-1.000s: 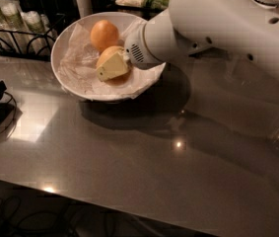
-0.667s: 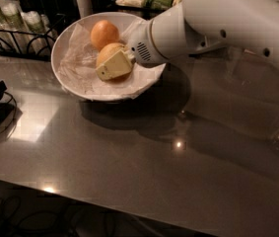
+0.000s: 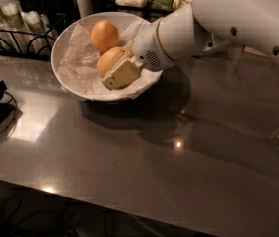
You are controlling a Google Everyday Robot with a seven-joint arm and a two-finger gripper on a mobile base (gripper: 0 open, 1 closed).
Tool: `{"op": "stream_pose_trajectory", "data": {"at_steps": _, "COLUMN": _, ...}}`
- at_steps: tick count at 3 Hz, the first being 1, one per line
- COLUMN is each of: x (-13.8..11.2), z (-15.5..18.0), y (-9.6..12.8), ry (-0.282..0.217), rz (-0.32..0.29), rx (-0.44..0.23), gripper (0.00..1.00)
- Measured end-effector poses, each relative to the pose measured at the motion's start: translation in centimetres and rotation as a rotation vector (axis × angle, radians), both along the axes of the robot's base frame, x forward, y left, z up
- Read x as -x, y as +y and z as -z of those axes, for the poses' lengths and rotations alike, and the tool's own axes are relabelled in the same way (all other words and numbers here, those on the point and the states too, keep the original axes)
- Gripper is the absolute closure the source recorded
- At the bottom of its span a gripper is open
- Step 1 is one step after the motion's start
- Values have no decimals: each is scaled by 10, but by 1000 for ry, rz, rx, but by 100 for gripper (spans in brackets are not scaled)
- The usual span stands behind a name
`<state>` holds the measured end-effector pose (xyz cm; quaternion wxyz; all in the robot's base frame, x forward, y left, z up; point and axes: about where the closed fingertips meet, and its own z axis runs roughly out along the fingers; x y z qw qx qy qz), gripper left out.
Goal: Pick orange from white bowl
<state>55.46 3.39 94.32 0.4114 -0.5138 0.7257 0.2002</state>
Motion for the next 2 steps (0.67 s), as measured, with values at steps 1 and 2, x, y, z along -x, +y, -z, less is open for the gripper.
{"op": "stream_pose_trajectory", "data": {"at_steps": 1, "x": -5, "z": 2, "y": -6, "ry": -70, "rz": 6, "rx": 43, "gripper": 100}}
{"op": "stream_pose_trajectory", "data": {"at_steps": 2, "x": -6, "z": 1, "y": -6, "ry": -73, "rz": 8, "rx": 42, "gripper": 100}}
